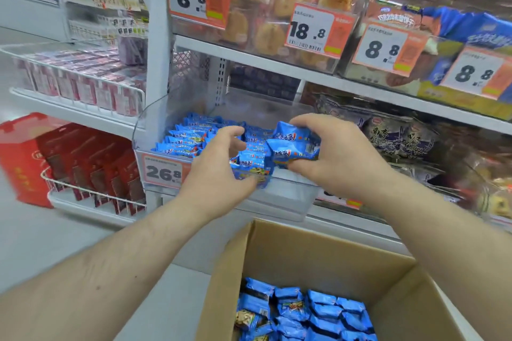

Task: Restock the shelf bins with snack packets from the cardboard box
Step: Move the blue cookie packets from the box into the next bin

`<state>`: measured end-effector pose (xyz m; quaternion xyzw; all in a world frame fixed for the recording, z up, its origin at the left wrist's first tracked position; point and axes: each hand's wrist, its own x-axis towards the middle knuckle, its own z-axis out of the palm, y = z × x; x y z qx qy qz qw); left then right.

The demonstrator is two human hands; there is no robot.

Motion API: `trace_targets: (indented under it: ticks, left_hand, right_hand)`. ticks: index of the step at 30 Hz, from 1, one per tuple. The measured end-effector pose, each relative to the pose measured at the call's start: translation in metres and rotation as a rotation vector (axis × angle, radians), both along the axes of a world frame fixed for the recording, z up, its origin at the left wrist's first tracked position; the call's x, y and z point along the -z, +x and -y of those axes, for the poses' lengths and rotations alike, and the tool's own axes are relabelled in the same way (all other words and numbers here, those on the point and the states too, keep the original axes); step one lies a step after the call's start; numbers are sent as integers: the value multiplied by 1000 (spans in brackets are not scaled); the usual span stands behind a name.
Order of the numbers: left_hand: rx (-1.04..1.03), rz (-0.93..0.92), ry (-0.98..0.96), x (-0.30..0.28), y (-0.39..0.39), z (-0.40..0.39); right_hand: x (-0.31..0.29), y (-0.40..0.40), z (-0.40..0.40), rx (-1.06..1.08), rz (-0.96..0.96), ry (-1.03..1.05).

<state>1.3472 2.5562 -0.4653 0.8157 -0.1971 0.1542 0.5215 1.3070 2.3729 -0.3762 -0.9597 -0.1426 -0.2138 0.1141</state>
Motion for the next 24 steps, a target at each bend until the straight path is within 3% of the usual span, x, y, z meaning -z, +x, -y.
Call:
trace_targets:
  ticks: [6,11,17,21,24]
  left_hand:
    - [-195,-31,98,19,24,-20]
    - [-245,30,114,25,29,-18]
    - [-249,40,91,27,33,-17]
    - [-260,33,82,27,32,-17]
    - [-263,24,91,27,31,-16]
  right_hand:
    - [28,71,-8,139,-243,-167]
    - [57,99,-11,107,-462,-95]
    - [64,118,-17,77,-483,-246]
    - [65,116,-21,111,-416,-514]
    - [61,112,-25,72,-428,-536]
